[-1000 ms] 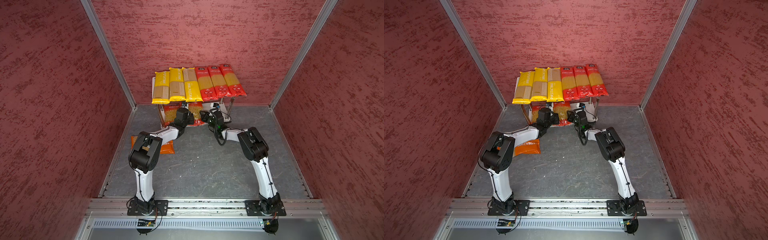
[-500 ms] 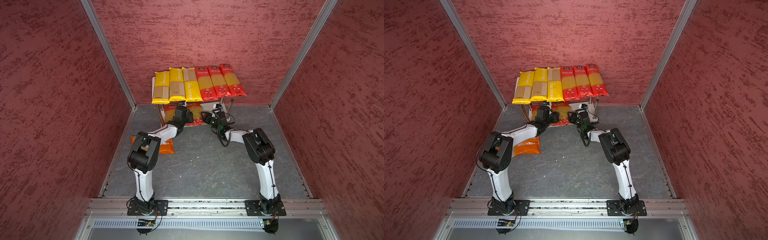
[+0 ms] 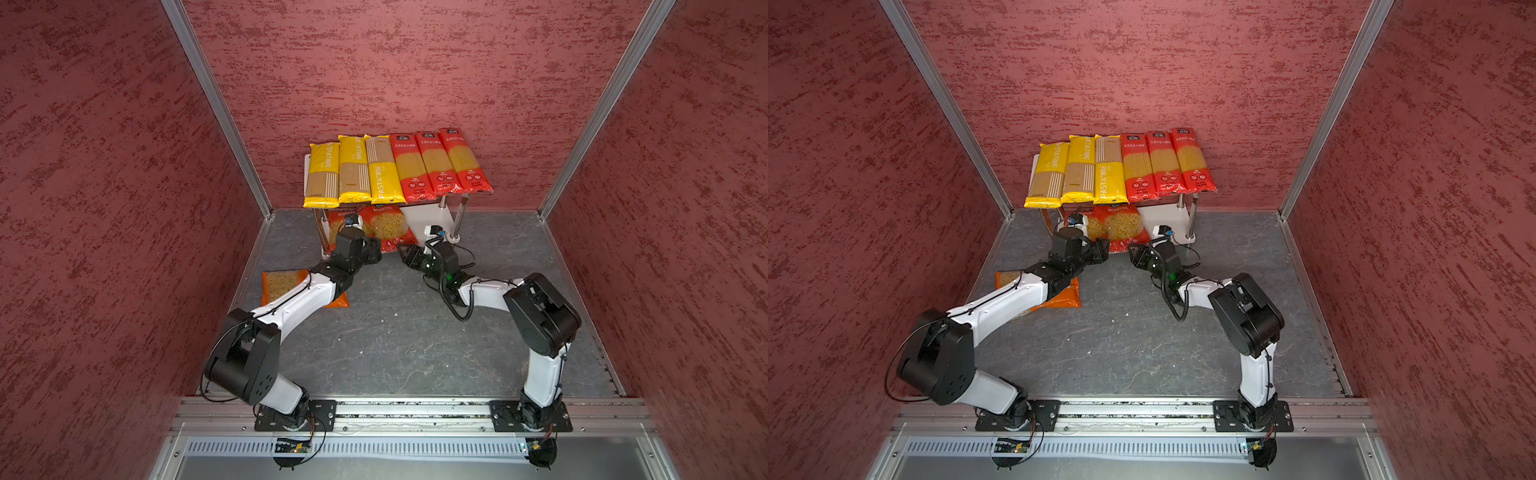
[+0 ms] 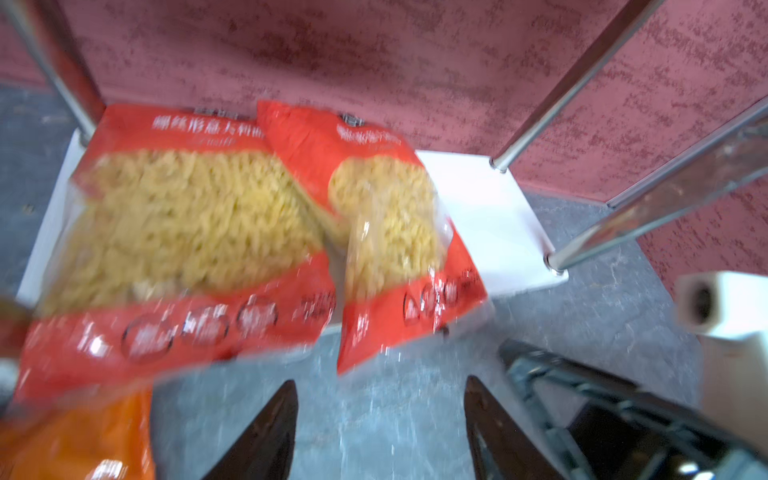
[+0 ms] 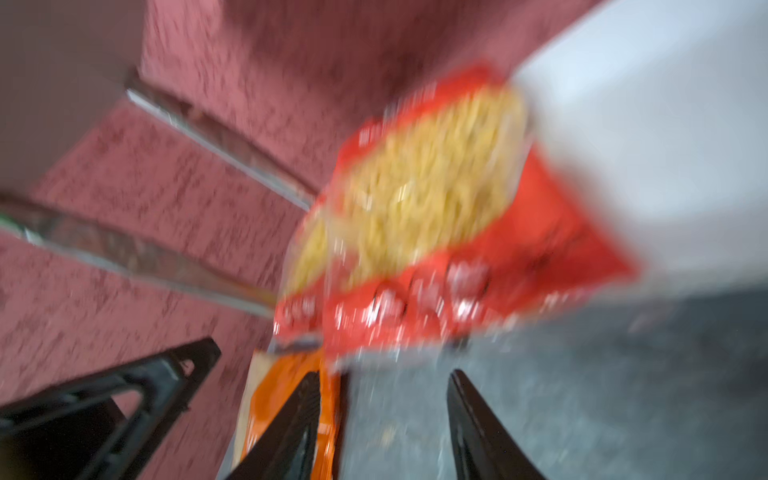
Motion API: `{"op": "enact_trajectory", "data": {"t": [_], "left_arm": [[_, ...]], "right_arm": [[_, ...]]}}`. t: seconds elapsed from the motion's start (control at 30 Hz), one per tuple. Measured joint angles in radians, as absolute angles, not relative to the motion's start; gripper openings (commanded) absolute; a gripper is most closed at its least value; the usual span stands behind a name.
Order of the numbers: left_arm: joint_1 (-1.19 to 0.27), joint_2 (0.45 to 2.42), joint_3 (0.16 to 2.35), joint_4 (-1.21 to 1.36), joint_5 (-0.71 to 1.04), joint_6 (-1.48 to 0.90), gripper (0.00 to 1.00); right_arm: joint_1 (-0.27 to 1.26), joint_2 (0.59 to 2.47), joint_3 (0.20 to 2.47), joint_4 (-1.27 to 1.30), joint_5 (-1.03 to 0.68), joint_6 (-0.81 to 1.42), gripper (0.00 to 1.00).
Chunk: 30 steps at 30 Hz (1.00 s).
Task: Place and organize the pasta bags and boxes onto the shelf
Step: 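Push the fusilli bag upright beside the other one and release both grippers, then grasp the orange PASTATIME bag with the right gripper and drag it toward the robot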
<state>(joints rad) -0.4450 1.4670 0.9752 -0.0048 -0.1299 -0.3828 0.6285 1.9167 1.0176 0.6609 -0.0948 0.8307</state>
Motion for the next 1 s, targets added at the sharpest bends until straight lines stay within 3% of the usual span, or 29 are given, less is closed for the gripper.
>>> {"op": "enact_trajectory", "data": {"t": [0.2, 0.53, 0.87, 1.0], "left_arm": [[-0.45, 1.281, 0.86, -0.145, -0.165, -0.389, 0.64], [-0.369, 0.983, 0.745, -0.385, -0.21, -0.393, 0.66], [-0.326, 0.885, 0.704, -0.48, -0.201, -0.4, 0.66], [-0.324, 0.865, 0.689, -0.504, -0.186, -0.412, 0.66]], "right_arm": [[0.775, 1.927, 1.009, 0.654, -0.093, 0.893, 0.57], [0.924, 2.185, 1.285, 0.568, -0.106, 0.927, 0.64], [0.915, 2.388, 1.571, 0.403, -0.099, 0.889, 0.63], [0.912, 2.459, 1.679, 0.358, -0.104, 0.869, 0.54]]}}
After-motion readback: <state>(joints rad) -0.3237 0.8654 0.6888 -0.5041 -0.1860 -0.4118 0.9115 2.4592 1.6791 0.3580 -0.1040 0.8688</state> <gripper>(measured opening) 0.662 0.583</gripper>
